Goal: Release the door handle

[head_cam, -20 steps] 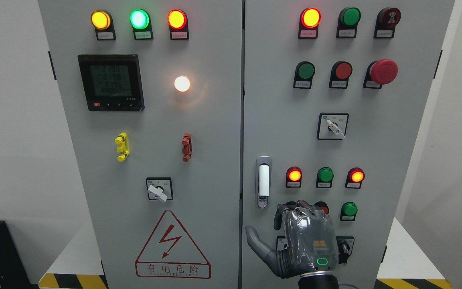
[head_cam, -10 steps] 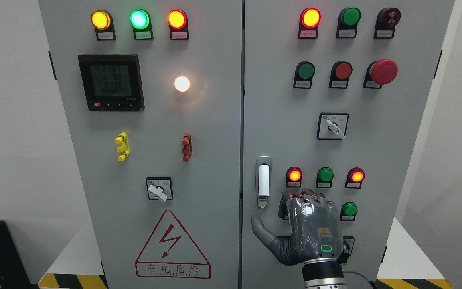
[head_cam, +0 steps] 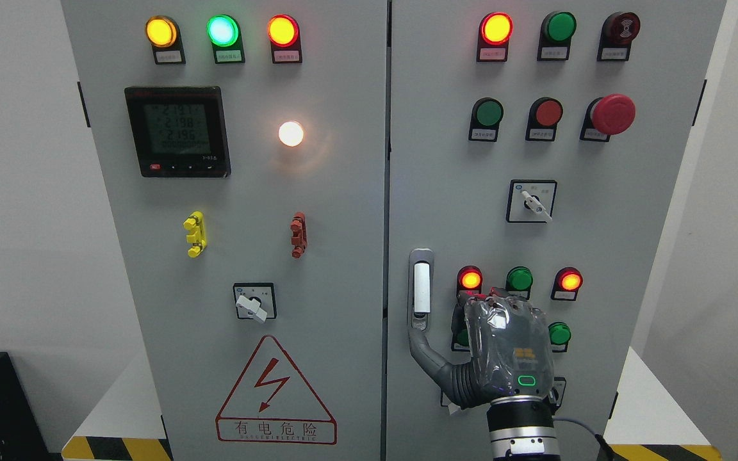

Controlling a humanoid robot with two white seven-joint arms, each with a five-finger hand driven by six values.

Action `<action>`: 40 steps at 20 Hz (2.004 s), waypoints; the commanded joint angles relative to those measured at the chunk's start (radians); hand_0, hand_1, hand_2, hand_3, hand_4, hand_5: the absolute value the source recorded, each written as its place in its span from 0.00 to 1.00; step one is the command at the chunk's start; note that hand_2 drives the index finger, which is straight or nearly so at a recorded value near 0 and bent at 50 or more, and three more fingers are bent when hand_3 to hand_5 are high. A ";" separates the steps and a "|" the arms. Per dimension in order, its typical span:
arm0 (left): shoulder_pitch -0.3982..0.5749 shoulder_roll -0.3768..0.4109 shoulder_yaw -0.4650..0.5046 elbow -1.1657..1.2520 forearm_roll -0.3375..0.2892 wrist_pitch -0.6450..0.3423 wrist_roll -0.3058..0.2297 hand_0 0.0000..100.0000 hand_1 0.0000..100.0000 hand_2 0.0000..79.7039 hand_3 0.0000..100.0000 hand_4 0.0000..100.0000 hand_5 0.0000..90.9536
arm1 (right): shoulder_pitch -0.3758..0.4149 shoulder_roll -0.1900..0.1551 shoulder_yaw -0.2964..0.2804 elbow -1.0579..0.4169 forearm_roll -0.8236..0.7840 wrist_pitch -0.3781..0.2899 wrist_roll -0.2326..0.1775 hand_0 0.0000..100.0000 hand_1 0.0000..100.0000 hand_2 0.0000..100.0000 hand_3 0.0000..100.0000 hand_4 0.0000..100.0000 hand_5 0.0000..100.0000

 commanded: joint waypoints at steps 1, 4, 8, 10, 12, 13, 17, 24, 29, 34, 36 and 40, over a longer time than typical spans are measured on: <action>0.000 -0.001 0.000 0.000 0.000 -0.001 0.000 0.00 0.00 0.05 0.10 0.00 0.00 | -0.032 0.004 0.004 0.018 0.001 0.009 0.012 0.12 0.35 0.70 0.91 0.69 0.61; 0.000 -0.001 0.000 0.000 0.000 0.001 0.000 0.00 0.00 0.05 0.10 0.00 0.00 | -0.032 0.006 0.007 0.016 -0.001 0.011 0.013 0.12 0.35 0.70 0.91 0.69 0.61; 0.000 -0.001 0.000 0.000 0.000 0.001 0.000 0.00 0.00 0.05 0.10 0.01 0.00 | -0.032 0.006 0.013 0.016 -0.002 0.011 0.013 0.12 0.35 0.70 0.91 0.69 0.61; 0.000 -0.001 0.000 0.000 0.000 -0.001 0.000 0.00 0.00 0.05 0.10 0.01 0.00 | -0.032 0.006 0.015 0.019 -0.001 0.012 0.013 0.12 0.35 0.70 0.91 0.69 0.61; 0.000 -0.001 0.000 0.000 0.000 -0.001 0.000 0.00 0.00 0.05 0.10 0.01 0.00 | -0.032 0.006 0.015 0.027 -0.004 0.012 0.013 0.12 0.35 0.70 0.91 0.69 0.61; 0.000 0.001 0.000 0.000 0.000 -0.001 0.000 0.00 0.00 0.05 0.11 0.01 0.00 | -0.035 0.006 0.015 0.027 -0.005 0.012 0.013 0.12 0.35 0.70 0.91 0.69 0.62; 0.000 0.001 0.000 0.000 0.000 -0.001 0.000 0.00 0.00 0.05 0.11 0.01 0.00 | -0.038 0.006 0.012 0.038 -0.005 0.014 0.013 0.12 0.36 0.70 0.91 0.69 0.62; 0.000 -0.001 0.000 0.000 0.000 -0.001 0.000 0.00 0.00 0.05 0.11 0.01 0.00 | -0.047 0.006 0.012 0.044 -0.010 0.020 0.013 0.15 0.35 0.70 0.91 0.69 0.62; 0.000 -0.001 0.000 0.000 0.000 0.001 0.000 0.00 0.00 0.05 0.11 0.00 0.00 | -0.055 0.006 0.012 0.050 -0.013 0.020 0.015 0.18 0.34 0.70 0.91 0.69 0.62; 0.000 -0.001 0.000 0.000 0.000 -0.001 0.000 0.00 0.00 0.05 0.11 0.00 0.00 | -0.061 0.006 0.009 0.056 -0.012 0.020 0.015 0.19 0.34 0.70 0.91 0.69 0.62; 0.000 -0.001 0.000 0.000 0.000 -0.001 0.000 0.00 0.00 0.05 0.10 0.01 0.00 | -0.064 0.006 0.007 0.058 -0.013 0.020 0.015 0.19 0.34 0.69 0.91 0.69 0.62; 0.000 0.001 0.000 0.000 0.000 0.001 0.000 0.00 0.00 0.05 0.10 0.00 0.00 | -0.069 0.006 0.006 0.058 -0.013 0.021 0.015 0.20 0.34 0.69 0.90 0.69 0.62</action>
